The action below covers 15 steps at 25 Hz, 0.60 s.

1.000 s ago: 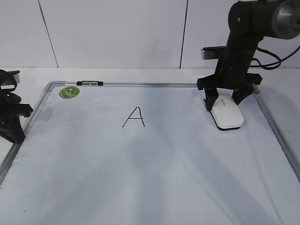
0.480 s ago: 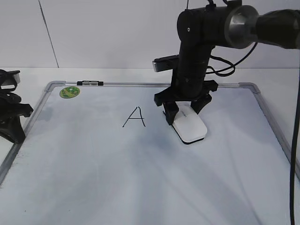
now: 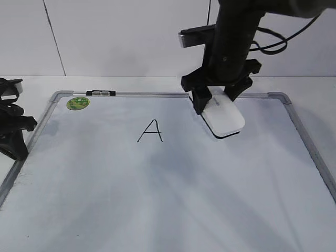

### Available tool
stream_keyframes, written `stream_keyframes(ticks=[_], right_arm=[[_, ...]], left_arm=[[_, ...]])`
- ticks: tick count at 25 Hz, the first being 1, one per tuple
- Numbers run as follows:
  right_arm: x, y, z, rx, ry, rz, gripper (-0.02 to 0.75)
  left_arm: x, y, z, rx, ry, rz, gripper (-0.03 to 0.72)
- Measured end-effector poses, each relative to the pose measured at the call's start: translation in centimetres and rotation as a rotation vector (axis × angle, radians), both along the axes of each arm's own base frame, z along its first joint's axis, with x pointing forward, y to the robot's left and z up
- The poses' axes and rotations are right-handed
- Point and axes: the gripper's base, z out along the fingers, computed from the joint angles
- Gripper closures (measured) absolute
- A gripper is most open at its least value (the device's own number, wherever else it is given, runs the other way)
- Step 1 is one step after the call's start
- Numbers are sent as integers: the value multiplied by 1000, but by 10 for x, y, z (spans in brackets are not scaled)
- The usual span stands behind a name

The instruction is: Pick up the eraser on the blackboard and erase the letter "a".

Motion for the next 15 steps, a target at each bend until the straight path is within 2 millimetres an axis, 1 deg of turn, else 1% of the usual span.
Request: stream_keyframes(ticks=[2,6,9,12,15], right_arm=[[-8,-9,10,-11,-10,-11,169],[-30,-33,11,-44,30,-58,169],[-48,-61,10,-54,59,-118,169],[-64,-93,6,-48,55,-201,169],[-72,-120,1,-40,56,-295,169]], left_arm=[[0,0,0,0,0,0,653],[0,0,0,0,0,0,653],[0,0,0,0,0,0,653],[0,0,0,0,0,0,652],[0,0,0,0,0,0,652]])
